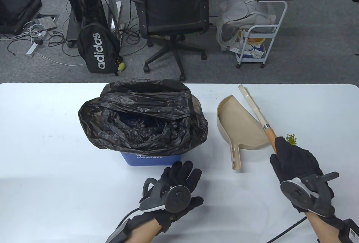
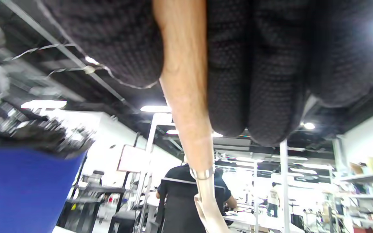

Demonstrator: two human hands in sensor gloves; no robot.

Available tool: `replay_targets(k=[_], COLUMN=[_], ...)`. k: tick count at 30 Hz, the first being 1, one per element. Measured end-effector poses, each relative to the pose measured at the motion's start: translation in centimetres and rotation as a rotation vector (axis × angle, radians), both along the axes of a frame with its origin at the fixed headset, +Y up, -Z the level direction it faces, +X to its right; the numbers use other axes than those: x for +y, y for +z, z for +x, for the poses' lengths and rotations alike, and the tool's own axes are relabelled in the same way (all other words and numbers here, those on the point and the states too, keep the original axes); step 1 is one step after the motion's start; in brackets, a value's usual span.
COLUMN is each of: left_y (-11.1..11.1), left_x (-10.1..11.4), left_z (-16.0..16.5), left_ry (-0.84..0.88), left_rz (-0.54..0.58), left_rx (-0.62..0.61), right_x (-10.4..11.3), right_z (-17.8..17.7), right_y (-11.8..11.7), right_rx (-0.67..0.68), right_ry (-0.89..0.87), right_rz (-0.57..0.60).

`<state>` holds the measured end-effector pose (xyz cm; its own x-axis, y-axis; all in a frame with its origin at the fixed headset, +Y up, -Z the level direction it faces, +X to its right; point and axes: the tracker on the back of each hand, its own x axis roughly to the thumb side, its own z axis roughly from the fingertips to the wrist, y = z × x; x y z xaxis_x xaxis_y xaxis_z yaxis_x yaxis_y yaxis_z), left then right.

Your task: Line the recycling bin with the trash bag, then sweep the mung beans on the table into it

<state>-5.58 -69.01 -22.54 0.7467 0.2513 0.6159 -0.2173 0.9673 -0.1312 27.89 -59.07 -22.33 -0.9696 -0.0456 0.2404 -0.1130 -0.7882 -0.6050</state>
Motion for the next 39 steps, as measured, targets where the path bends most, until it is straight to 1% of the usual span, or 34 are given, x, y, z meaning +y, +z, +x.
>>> replay_targets(k=[2,6,10,14,19,29,33,39], left_y=[0.0,-0.1,-0.1,-0.1,-0.1,-0.2,-0.3,-0.4], left_x=[0.0,0.0,0.0,-0.1,0.0,0.0,0.0,0.0], left_z=[0.0,0.0,0.0,0.0,0.0,-0.1,-0.2,-0.3], left_ry=[-0.001,-0.002,-0.005,-0.008,-0.007,-0.012,-0.011,-0.014], left_rz=[-0.003,-0.008,-0.014,-0.02,-0.022,-0.028,-0.035,-0.039], left_rx=[0.002,0.004,0.005,0.005,0.007,0.011,0.019,0.023], right_x=[0.3,0.1,-1.0,-2.3,-3.2,-3.9,-3.7,-2.9], right_z=[1.3,3.1,4.8,5.7,5.5,4.9,4.9,4.1], right_y=[0.2,0.9,1.5,1.7,2.0,2.0,1.8,1.8], right_rx=[-0.019,-0.059,-0.105,-0.132,-0.162,-0.195,-0.187,-0.221], right_ry=[-0.07,-0.128,-0.202,-0.248,-0.205,-0.131,-0.121,-0.021], right_rz=[-0.01,-0.007,-0.035,-0.064,-0.037,-0.004,0.027,0.058])
